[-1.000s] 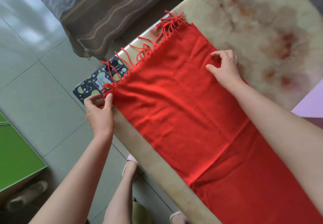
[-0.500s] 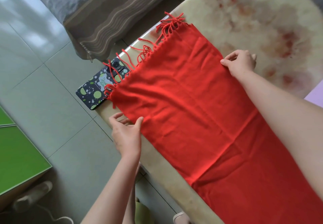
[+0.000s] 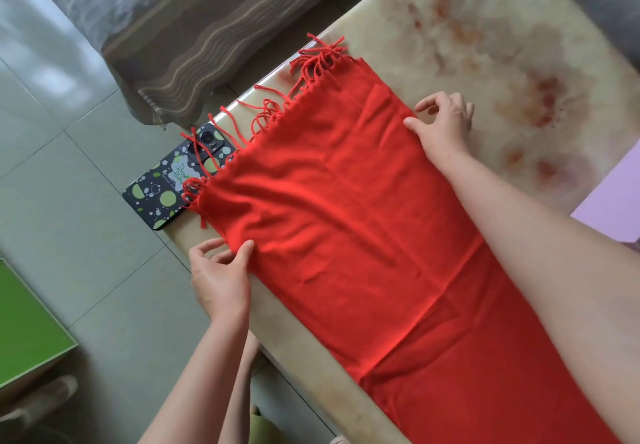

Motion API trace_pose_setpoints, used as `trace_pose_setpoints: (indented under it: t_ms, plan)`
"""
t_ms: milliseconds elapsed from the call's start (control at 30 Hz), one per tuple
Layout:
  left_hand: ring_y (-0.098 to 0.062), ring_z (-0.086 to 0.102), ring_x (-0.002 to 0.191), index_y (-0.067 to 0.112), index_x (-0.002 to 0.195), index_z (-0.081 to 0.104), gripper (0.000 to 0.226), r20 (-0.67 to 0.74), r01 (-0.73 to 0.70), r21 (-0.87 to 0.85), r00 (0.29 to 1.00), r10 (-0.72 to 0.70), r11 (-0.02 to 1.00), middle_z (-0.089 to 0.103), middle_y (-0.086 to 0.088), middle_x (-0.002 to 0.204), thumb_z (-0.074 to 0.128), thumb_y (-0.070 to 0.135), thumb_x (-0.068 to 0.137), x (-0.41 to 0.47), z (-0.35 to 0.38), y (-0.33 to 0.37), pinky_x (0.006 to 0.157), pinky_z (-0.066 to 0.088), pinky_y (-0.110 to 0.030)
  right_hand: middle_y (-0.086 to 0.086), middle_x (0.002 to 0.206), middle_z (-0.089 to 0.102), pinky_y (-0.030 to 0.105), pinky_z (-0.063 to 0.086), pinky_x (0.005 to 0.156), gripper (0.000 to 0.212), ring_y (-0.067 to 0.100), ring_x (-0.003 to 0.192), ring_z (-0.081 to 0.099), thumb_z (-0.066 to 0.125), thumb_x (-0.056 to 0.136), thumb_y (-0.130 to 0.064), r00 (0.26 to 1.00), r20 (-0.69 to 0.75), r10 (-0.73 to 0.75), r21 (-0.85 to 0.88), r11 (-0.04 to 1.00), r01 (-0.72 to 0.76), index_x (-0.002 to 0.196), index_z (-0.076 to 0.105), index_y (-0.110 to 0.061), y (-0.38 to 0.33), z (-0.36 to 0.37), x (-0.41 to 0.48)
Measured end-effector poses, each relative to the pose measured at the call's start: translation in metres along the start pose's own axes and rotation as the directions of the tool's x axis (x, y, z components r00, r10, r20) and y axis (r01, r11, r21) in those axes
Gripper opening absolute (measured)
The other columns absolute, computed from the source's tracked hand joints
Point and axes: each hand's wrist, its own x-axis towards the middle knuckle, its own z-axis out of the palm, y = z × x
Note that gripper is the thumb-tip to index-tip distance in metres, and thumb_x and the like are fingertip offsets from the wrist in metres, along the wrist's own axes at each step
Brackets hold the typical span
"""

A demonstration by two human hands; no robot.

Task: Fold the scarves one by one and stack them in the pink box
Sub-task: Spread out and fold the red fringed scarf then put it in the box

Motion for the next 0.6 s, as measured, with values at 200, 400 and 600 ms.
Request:
trace_pose_setpoints:
  t_ms: [200, 400, 600]
  plan:
    - [-0.022, 0.066, 0.086, 0.02, 0.1, 0.048, 0.043, 0.05, -0.006, -0.099, 0.999, 0.011, 0.995, 0.066, -0.003, 0.088, 0.08, 0.022, 0.073, 0.001, -0.002, -0.002, 0.085, 0.051, -0.037, 0.002, 0.107, 0.049, 0.024, 0.026, 0.098, 0.02, 0.024, 0.116, 0.04, 0.071, 0.08, -0.032, 0.999, 0.044, -0.028, -0.006, 1.0, 0.028, 0.096, 0.067, -0.021, -0.006, 0.01, 0.006]
    - [-0.025, 0.066, 0.091, 0.027, 0.093, 0.049, 0.037, 0.055, 0.012, -0.168, 0.999, -0.003, 0.986, 0.061, 0.003, 0.082, 0.08, 0.024, 0.073, 0.009, 0.005, -0.005, 0.09, 0.051, -0.047, 0.005, 0.117, 0.053, 0.022, 0.022, 0.095, 0.019, 0.023, 0.12, 0.038, 0.069, 0.082, -0.035, 0.999, 0.052, -0.003, -0.025, 1.0, 0.005, 0.094, 0.069, -0.021, -0.019, 0.021, 0.016]
    - [-0.019, 0.062, 0.082, 0.03, 0.077, 0.049, 0.033, 0.014, 0.011, -0.188, 1.0, -0.008, 0.982, 0.061, 0.002, 0.079, 0.081, 0.022, 0.072, 0.01, 0.008, -0.003, 0.088, 0.052, -0.047, 0.011, 0.109, 0.062, 0.029, 0.029, 0.095, 0.018, 0.027, 0.117, 0.041, 0.058, 0.091, -0.026, 1.0, 0.003, 0.008, 0.025, 1.0, -0.008, 0.097, 0.066, -0.011, -0.021, 0.019, 0.02]
